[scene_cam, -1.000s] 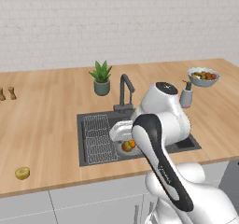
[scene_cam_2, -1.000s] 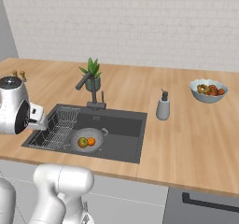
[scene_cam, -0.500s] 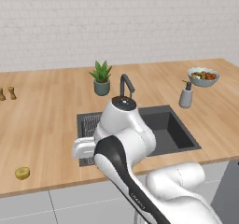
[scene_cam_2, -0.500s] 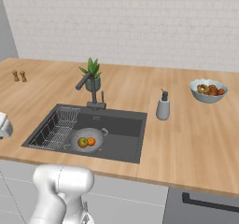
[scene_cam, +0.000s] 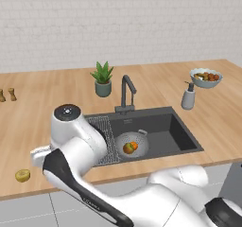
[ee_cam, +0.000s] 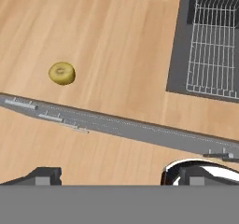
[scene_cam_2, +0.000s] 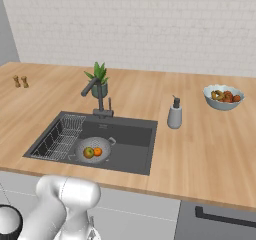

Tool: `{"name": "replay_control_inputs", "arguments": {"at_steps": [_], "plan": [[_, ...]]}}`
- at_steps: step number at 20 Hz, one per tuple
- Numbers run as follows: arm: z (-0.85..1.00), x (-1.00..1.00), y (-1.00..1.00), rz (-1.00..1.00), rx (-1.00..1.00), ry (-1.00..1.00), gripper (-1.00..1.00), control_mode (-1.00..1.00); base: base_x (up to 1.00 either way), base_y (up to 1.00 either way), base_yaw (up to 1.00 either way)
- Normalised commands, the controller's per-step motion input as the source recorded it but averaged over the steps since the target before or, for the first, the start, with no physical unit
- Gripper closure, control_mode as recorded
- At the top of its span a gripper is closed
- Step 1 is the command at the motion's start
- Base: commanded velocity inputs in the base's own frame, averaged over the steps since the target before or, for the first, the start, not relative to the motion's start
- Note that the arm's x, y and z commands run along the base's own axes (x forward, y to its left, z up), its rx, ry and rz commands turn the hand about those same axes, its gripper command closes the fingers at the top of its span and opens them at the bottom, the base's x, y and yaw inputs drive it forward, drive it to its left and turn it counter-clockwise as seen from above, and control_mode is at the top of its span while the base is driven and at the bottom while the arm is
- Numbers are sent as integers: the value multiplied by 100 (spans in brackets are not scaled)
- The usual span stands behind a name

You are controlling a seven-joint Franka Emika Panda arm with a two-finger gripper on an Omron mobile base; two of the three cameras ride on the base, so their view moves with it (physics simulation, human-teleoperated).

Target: Put the colander in the sink, put the kiwi, tangerine, apple in the colander, and turn on the sink faucet and pour water over the colander.

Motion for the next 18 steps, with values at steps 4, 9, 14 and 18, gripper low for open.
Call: {"name": "replay_control_inputs", "arguments": {"at_steps": [4,9,14,18], "plan": [[-12,13,100,0,0,0,-100,-100,0,0,0],[-49,16,100,0,0,2,-100,-100,0,0,0],[-61,58,83,-1,-2,4,-100,-100,0,0,0],[-10,66,57,-3,-9,0,-100,-100,0,0,0]]}}
